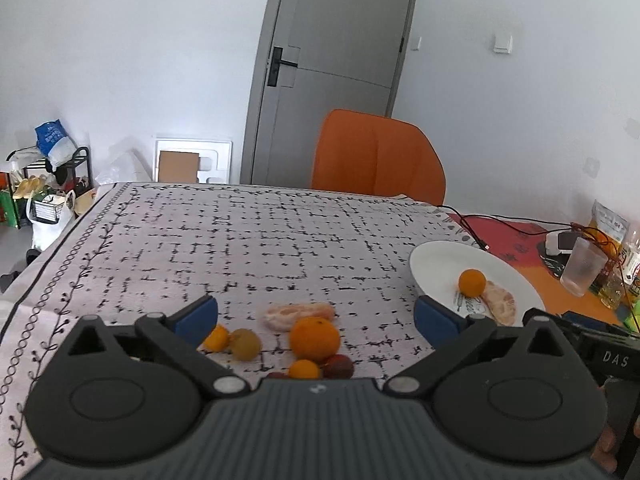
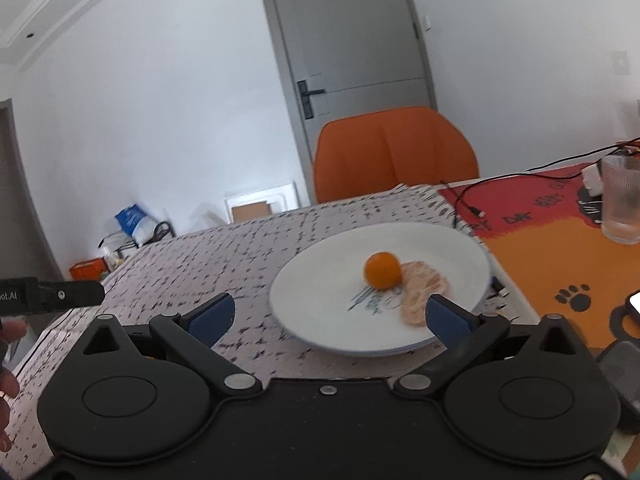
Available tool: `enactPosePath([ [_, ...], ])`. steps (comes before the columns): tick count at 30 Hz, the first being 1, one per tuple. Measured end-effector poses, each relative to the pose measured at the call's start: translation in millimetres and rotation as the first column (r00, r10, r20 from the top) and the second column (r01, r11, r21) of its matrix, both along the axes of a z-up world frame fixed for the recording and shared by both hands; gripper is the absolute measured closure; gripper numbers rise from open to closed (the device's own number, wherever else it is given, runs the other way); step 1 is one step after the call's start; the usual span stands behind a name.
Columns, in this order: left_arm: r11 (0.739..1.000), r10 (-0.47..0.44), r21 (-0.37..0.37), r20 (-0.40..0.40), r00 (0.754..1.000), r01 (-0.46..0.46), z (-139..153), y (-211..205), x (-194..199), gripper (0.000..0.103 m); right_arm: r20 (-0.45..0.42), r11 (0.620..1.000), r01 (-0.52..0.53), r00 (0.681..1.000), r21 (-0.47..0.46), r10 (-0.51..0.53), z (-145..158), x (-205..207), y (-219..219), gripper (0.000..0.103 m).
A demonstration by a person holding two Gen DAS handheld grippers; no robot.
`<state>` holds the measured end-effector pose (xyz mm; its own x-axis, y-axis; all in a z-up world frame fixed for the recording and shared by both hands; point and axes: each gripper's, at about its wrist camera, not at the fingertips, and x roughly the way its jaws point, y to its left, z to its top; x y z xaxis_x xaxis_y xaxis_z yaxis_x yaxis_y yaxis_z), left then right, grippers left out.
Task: Organize fruits
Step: 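Release the orange and tangerine into the white bowl from both tools, then grasp the red plum with the left tool while the right tool approaches the brown fruit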
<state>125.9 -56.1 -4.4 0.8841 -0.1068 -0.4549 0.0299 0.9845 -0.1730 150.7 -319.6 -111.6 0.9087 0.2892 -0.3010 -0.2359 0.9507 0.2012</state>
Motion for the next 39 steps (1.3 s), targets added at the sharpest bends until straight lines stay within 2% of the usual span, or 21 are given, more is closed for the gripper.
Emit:
enactPosePath([
  [7, 1.0, 0.001, -0.02, -0.004, 1.0, -0.001, -6, 15, -13, 0.0, -0.005, 0.998, -0.059, 0.998, -0.004, 0.059, -3, -6, 17, 0.0],
  [13, 1.0, 0.016, 0.002, -0.001, 1.0, -0.016, -12, 21, -23, 0.0, -0.01, 0.996, -0.089, 0.996, 0.009, 0.089, -6, -10, 26, 0.0],
  [18, 0.999, 0.047, 0.011, -0.046, 0.998, -0.047, -21, 28, -22, 0.0, -0.01, 0.996, -0.086, 0.996, -0.003, 0.086, -8, -11, 29, 0.0],
  [30, 0.999, 0.02, 0.028, -0.068, 0.997, -0.018, -43, 25, -18, 0.002, -0.058, 0.985, -0.174, 0.983, -0.008, 0.174, -22, -8, 44, 0.0],
  [34, 1.0, 0.01, 0.024, -0.063, 0.998, -0.008, -47, 25, -16, 0.01, -0.064, 0.979, -0.205, 0.977, -0.013, 0.203, -24, -8, 50, 0.003],
  [39, 1.0, 0.009, 0.018, -0.071, 0.997, -0.008, -54, 25, -9, 0.03, -0.081, 0.971, -0.238, 0.968, -0.015, 0.236, -26, -6, 58, 0.017],
])
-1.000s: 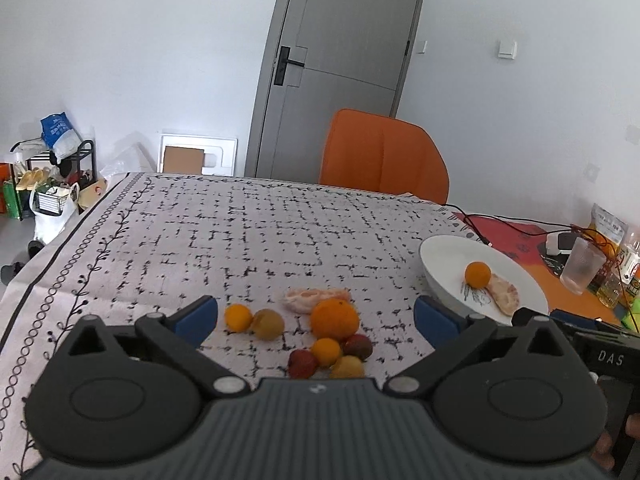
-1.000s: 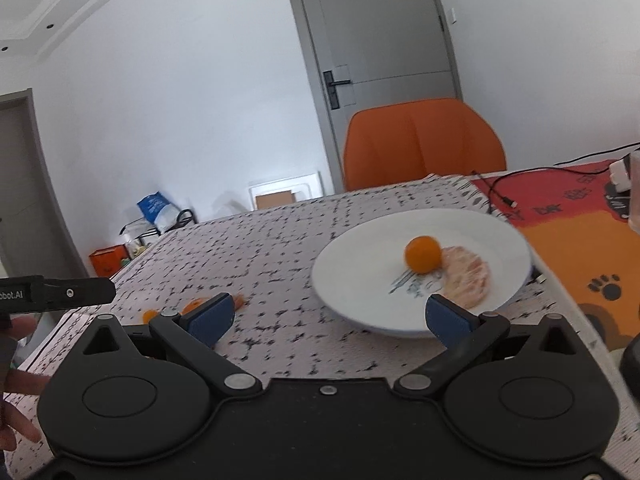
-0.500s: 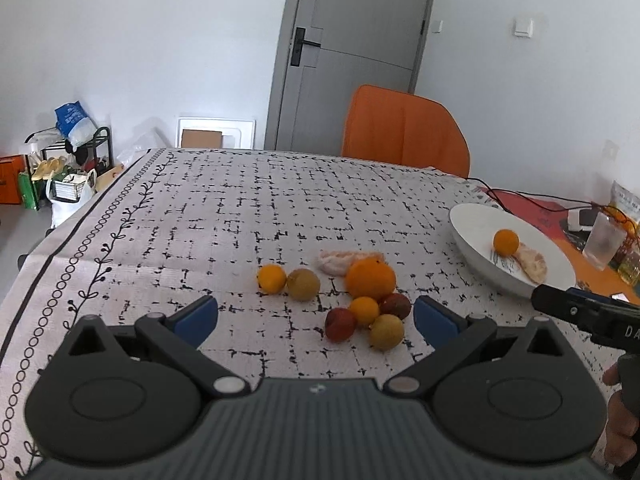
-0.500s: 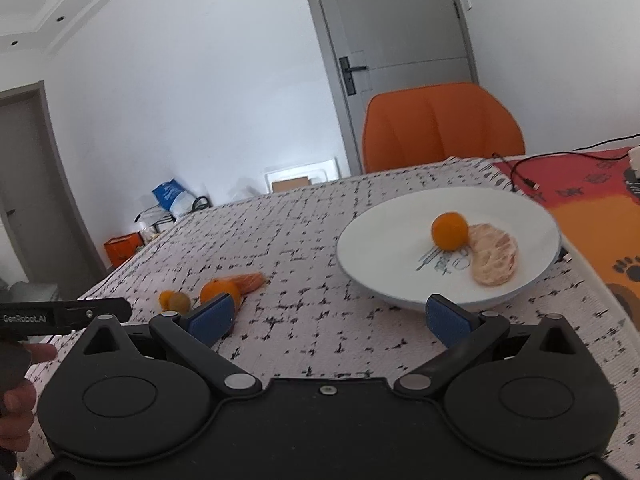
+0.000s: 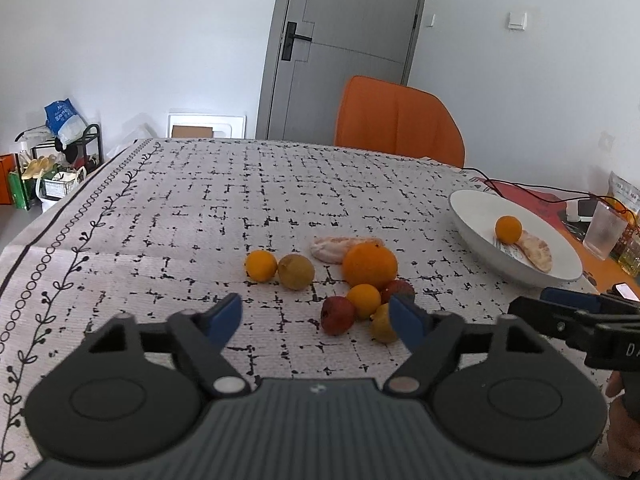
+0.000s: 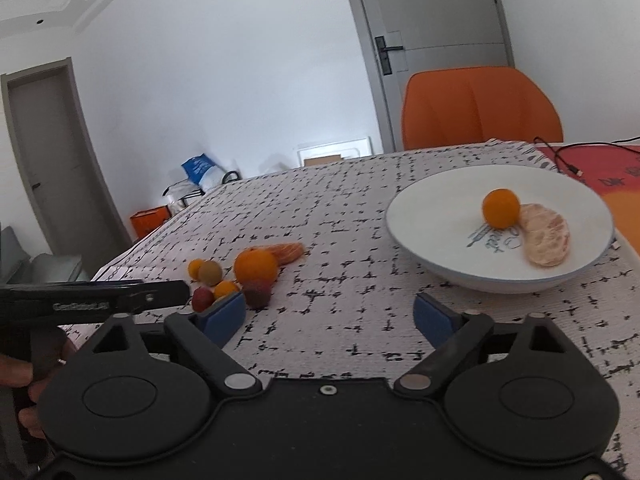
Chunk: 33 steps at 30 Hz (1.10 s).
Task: Organize fruits
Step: 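Grasp the red plum with the left tool while the right tool approaches the brown fruit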
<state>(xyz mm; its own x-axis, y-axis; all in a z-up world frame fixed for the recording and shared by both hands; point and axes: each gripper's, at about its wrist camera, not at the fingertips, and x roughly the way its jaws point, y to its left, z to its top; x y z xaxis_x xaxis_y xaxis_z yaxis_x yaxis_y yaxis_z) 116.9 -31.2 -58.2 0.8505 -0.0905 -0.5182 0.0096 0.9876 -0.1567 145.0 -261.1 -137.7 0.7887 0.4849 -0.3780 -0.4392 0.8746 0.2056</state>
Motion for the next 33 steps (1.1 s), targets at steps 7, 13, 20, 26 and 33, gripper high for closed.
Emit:
enactPosePath([
  [7, 1.0, -0.016, -0.016, -0.003, 1.0, 0.016, -5, 0, 8, 0.045, -0.026, 1.0, -0.024, 0.999, -0.004, 0.023, -5, 4, 8, 0.022],
  [13, 0.999, -0.025, -0.042, -0.013, 1.0, 0.025, -10, -1, 16, 0.056, -0.041, 0.999, -0.037, 0.998, -0.014, 0.037, -5, 9, 13, 0.029],
  [20, 0.996, -0.053, -0.072, -0.042, 0.998, 0.05, -17, 1, 20, 0.083, -0.046, 0.998, -0.05, 0.998, -0.022, 0.049, -2, 9, 23, 0.034],
  [26, 0.997, -0.038, -0.07, -0.026, 0.999, 0.036, -14, 9, 11, 0.084, -0.054, 0.996, -0.08, 0.995, -0.033, 0.078, -1, 11, 37, 0.039],
  [33, 0.998, -0.003, -0.065, -0.021, 1.0, 0.002, -10, 22, 2, 0.083, -0.078, 0.992, -0.125, 0.989, -0.028, 0.123, -1, 13, 54, 0.045],
])
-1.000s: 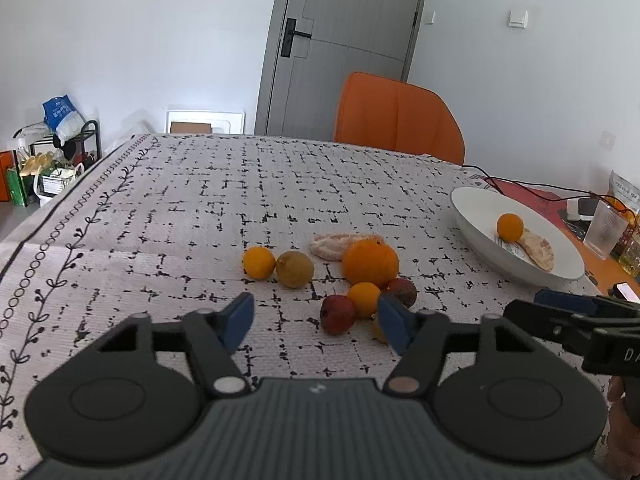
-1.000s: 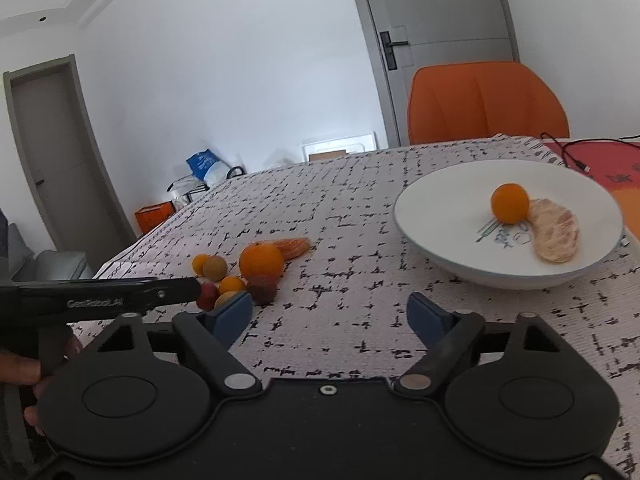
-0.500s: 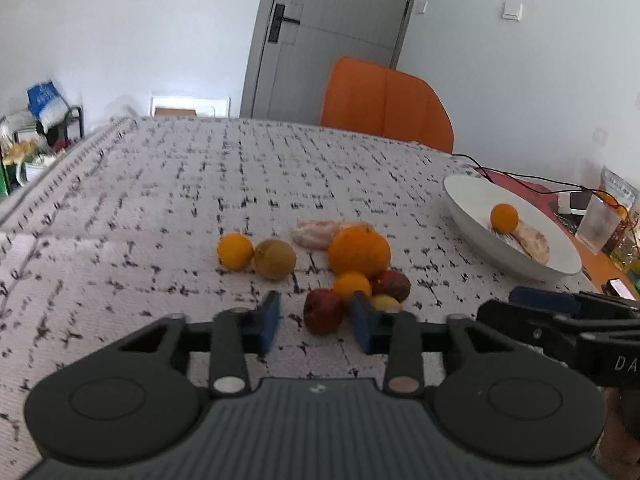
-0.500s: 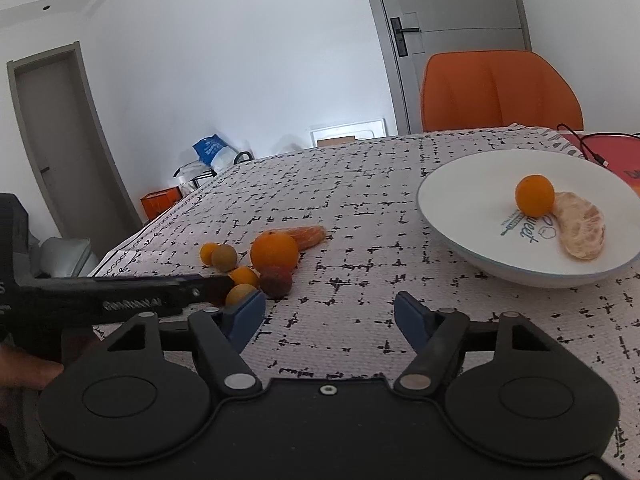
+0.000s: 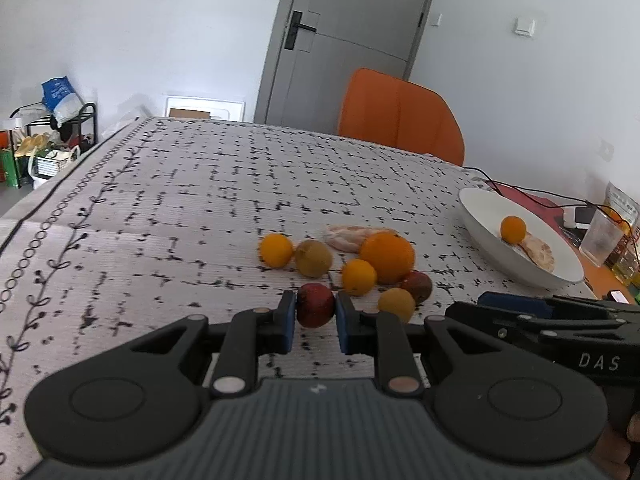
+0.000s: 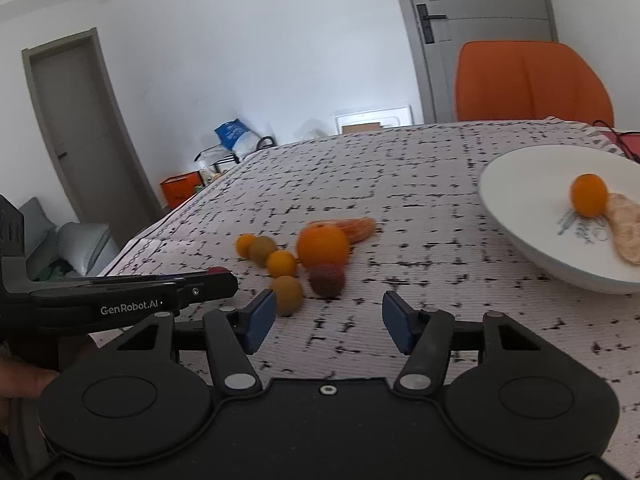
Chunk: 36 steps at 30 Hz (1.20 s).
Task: Organize fruits
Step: 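Grasp the red plum with the left tool while the right tool approaches the brown fruit, then grasp the brown round fruit with the right tool while the left holds the plum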
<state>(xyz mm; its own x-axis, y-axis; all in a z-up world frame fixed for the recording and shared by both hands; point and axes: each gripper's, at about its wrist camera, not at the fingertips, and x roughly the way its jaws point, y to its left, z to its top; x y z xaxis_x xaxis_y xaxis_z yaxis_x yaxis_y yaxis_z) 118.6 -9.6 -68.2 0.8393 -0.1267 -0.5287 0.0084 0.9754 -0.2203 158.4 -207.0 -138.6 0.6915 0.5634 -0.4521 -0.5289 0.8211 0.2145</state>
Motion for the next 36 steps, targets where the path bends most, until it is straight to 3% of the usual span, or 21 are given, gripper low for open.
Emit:
enactPosePath([
  [9, 1.0, 0.031, -0.004, 0.014, 0.999, -0.031, 5, 17, -9, 0.083, -0.008, 0.999, -0.047, 0.999, -0.026, 0.046, 3, 2, 27, 0.049],
  [20, 0.999, 0.047, -0.014, 0.018, 0.999, -0.047, 6, 30, -16, 0.083, -0.036, 0.996, -0.049, 0.998, -0.07, 0.046, -7, 10, 46, 0.08],
  [36, 1.0, 0.015, -0.004, 0.021, 1.0, -0.015, 7, 13, -12, 0.083, -0.003, 1.0, -0.015, 1.0, -0.02, 0.015, 4, 1, 18, 0.081],
])
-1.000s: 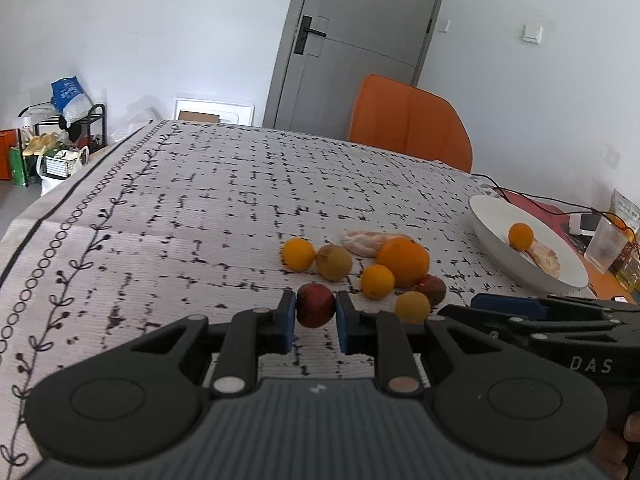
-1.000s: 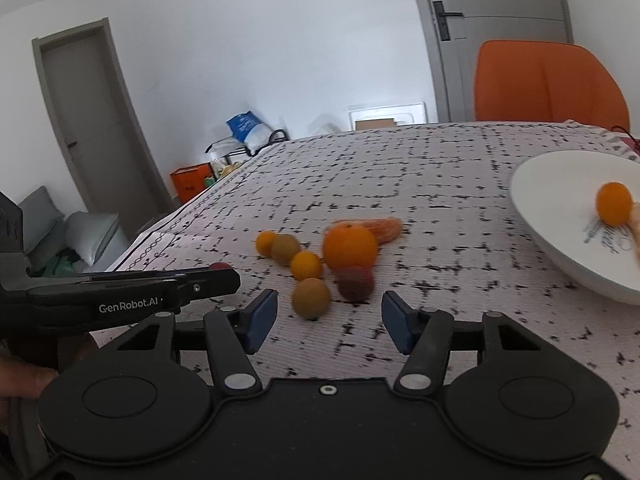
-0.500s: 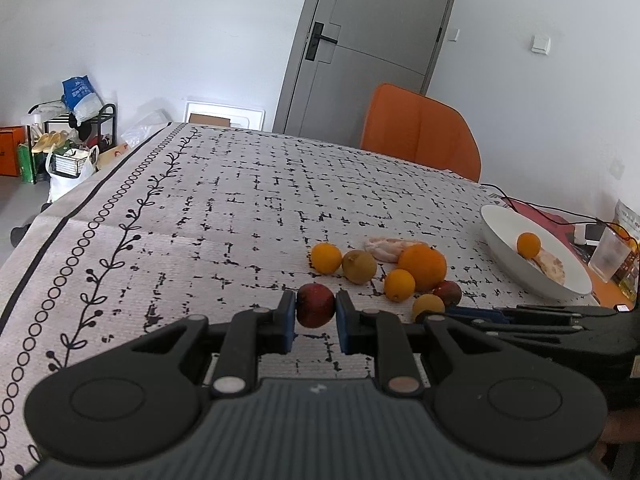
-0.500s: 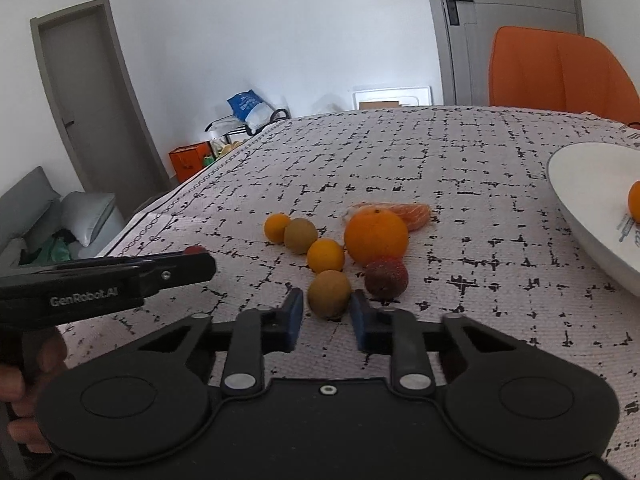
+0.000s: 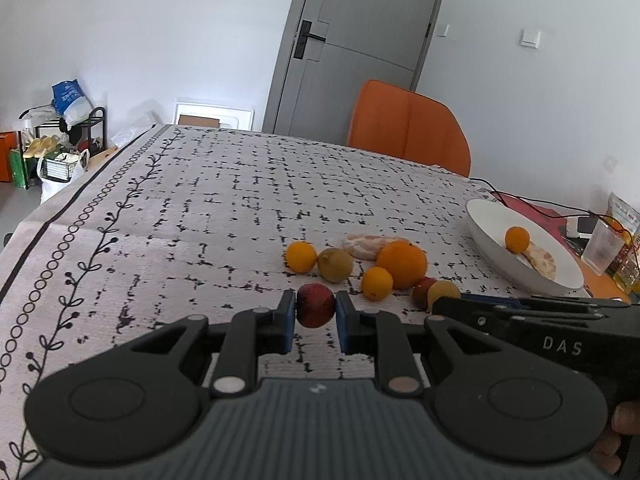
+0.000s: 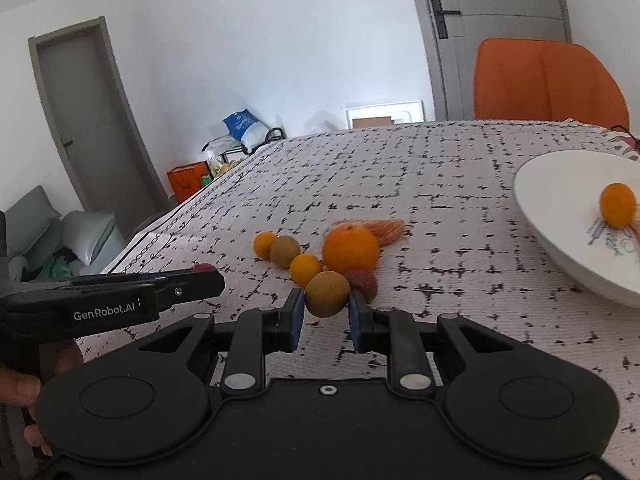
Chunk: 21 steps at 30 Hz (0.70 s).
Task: Organize fruits
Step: 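Grasp the brown round fruit with the right tool while the left holds the plum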
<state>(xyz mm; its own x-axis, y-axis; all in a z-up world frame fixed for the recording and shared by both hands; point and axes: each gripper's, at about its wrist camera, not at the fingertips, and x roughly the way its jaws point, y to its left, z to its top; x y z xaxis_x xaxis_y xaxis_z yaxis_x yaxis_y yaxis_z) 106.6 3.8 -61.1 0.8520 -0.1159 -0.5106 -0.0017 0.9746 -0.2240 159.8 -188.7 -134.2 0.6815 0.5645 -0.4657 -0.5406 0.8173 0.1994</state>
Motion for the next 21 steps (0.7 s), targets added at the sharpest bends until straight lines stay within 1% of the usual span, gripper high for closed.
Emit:
enactPosePath([
  [12, 0.998, -0.066, 0.017, 0.029, 0.997, 0.066, 12, -31, 12, 0.083, 0.042, 0.996, 0.084, 0.995, 0.041, -0.086, 12, -2, -39, 0.081],
  [21, 0.992, -0.12, 0.035, 0.043, 0.992, 0.118, 19, -60, 22, 0.083, 0.064, 0.985, 0.161, 0.984, 0.065, -0.165, 18, -4, -71, 0.081],
])
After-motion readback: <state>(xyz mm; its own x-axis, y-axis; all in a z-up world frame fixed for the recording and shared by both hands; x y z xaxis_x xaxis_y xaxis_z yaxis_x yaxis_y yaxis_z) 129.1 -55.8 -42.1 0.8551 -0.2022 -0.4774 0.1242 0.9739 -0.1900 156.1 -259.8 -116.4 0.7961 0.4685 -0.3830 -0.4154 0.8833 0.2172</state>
